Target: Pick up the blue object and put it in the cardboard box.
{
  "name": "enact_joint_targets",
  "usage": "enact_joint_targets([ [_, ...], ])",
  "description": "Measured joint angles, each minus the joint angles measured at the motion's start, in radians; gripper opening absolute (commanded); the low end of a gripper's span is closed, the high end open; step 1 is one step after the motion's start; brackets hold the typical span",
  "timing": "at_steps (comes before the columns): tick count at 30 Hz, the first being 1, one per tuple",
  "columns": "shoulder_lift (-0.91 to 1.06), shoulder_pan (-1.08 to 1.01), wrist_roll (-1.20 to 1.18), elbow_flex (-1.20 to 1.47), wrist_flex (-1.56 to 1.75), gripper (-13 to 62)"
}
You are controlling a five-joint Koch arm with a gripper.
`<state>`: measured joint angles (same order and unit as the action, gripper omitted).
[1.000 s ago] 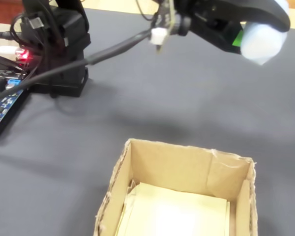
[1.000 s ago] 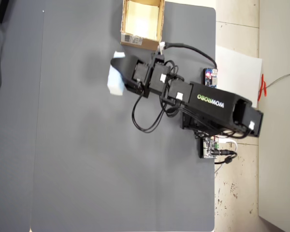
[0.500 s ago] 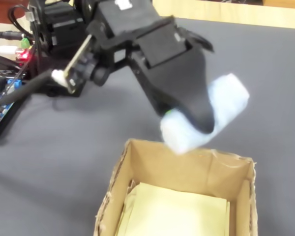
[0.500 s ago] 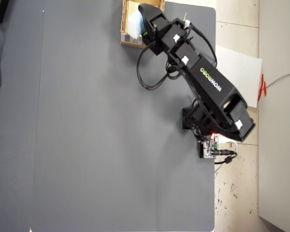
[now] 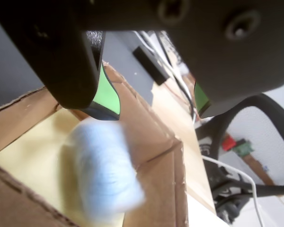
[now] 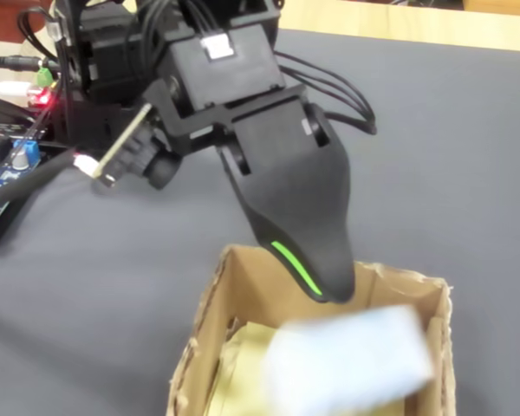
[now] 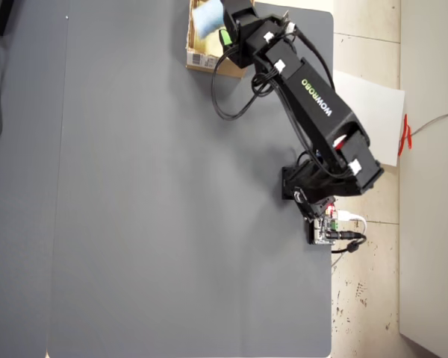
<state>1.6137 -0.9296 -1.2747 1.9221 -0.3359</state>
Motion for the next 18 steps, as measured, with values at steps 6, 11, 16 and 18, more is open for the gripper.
enact_joint_targets([
  [6, 0.032, 0.049, -0.049, 0.002, 0.0, 32.4],
  [11, 0.101, 0.127, -0.084, 0.002, 0.0, 33.9],
  [16, 0.224, 0.255, -0.14, 0.126, 0.043, 33.8],
  [18, 0.272, 0.305, -0.153, 0.195, 0.094, 33.8],
])
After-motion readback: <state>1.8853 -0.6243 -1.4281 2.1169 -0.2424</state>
